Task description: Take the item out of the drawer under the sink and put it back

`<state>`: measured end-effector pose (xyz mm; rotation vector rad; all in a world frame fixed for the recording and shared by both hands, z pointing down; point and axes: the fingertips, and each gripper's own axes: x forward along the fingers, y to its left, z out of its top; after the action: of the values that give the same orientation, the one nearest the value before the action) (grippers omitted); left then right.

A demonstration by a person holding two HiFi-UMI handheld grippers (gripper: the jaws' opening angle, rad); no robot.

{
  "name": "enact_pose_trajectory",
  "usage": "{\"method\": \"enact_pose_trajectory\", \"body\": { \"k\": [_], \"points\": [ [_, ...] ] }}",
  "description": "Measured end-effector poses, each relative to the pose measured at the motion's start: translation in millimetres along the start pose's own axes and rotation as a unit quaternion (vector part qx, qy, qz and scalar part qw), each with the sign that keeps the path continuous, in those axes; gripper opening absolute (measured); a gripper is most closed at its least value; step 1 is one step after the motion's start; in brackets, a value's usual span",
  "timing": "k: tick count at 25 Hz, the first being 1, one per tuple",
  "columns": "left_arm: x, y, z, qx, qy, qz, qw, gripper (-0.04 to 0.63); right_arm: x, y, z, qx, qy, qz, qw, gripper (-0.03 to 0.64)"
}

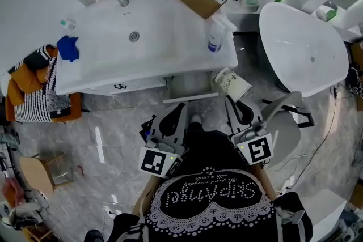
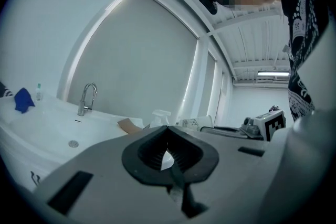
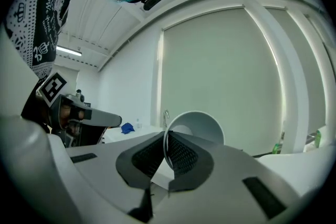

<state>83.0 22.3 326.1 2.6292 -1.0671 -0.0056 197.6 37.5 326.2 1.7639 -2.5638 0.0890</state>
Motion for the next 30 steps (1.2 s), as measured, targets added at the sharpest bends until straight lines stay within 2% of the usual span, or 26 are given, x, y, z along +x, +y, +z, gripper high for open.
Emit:
{"method": "enact_pose_trajectory", "body": {
  "k": [7, 18, 20, 22, 25, 30],
  "points": [
    [-1.5, 3.0, -1.6, -0.007, 0.004, -0.017, 0.9998, 0.005, -1.8, 9.8, -11.3, 0.023, 0.008, 0.002, 1.0, 0.025],
    [-1.2, 6.9, -9.9, -0.005, 0.02, -0.011, 0.9997, 0.005, -2.2, 15.2, -10.8, -0.002, 0.009, 0.003, 1.0, 0.025],
    [-1.5, 1.2, -8.2, 0.004, 0.017, -0.023, 0.9996, 0.005, -3.3, 15.4, -10.2, -0.003, 0.009, 0.002, 1.0, 0.025],
    [-1.6, -6.8, -1.1, 0.009, -0.003, -0.041, 0.9991, 0.005, -3.3, 17.1, -9.6, -0.006, 0.009, 0.002, 1.0, 0.025],
    [-3.7, -10.5, 4.6, 0.002, -0.026, -0.056, 0.9981, 0.005, -2.8, 21.4, -9.7, -0.009, 0.01, 0.004, 1.0, 0.025],
    [-8.6, -3.8, -7.5, -0.013, -0.002, -0.059, 0.9982, 0.005, -5.7, 24.4, -11.5, -0.011, 0.014, -0.002, 1.0, 0.025]
  ]
}}
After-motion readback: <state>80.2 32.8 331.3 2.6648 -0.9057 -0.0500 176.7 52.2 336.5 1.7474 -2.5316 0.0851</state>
